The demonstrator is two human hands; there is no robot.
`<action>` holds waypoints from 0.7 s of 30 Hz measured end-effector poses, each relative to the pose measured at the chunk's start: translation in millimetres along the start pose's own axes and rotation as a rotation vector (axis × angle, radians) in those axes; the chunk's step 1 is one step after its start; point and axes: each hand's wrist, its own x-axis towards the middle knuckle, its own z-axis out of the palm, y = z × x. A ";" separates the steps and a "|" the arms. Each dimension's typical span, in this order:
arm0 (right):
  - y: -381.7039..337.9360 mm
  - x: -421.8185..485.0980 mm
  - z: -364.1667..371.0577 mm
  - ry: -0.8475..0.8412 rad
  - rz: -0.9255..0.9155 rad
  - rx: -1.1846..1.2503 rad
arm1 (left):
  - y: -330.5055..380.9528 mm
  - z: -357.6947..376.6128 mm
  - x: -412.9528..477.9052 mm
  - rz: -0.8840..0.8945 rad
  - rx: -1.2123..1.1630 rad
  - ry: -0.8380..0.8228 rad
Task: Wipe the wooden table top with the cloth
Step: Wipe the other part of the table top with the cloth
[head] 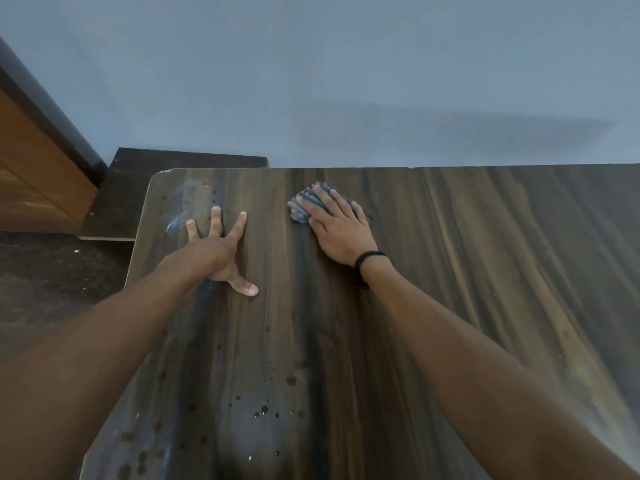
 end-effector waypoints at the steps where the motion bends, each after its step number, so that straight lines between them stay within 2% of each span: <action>1: -3.0 6.1 -6.0 0.005 0.087 0.022 | 0.2 -1.0 -0.3 0.001 0.000 0.004; 3: -24.7 5.6 -4.6 -0.002 0.139 0.020 | -0.9 -0.4 -0.1 0.001 0.004 -0.002; 6: -35.9 -31.5 15.8 -0.024 -0.093 0.007 | -3.5 -0.3 0.1 0.008 -0.005 0.003; 7: -27.9 -39.3 16.0 -0.036 -0.116 0.018 | -3.3 -0.6 0.7 0.016 -0.005 0.002; 11: -28.8 -11.0 -1.8 -0.027 0.098 0.052 | -1.5 -1.8 1.8 0.010 -0.010 -0.004; 12: -38.4 -11.9 -0.6 -0.018 0.110 0.050 | -1.8 -1.5 1.7 0.005 -0.016 -0.008; 16: -34.6 -63.2 17.5 0.004 -0.097 0.032 | -5.6 2.2 1.6 0.029 -0.002 -0.003; 21: -34.1 -34.5 -1.0 -0.019 0.073 0.053 | -2.7 -0.8 2.5 0.016 -0.011 -0.011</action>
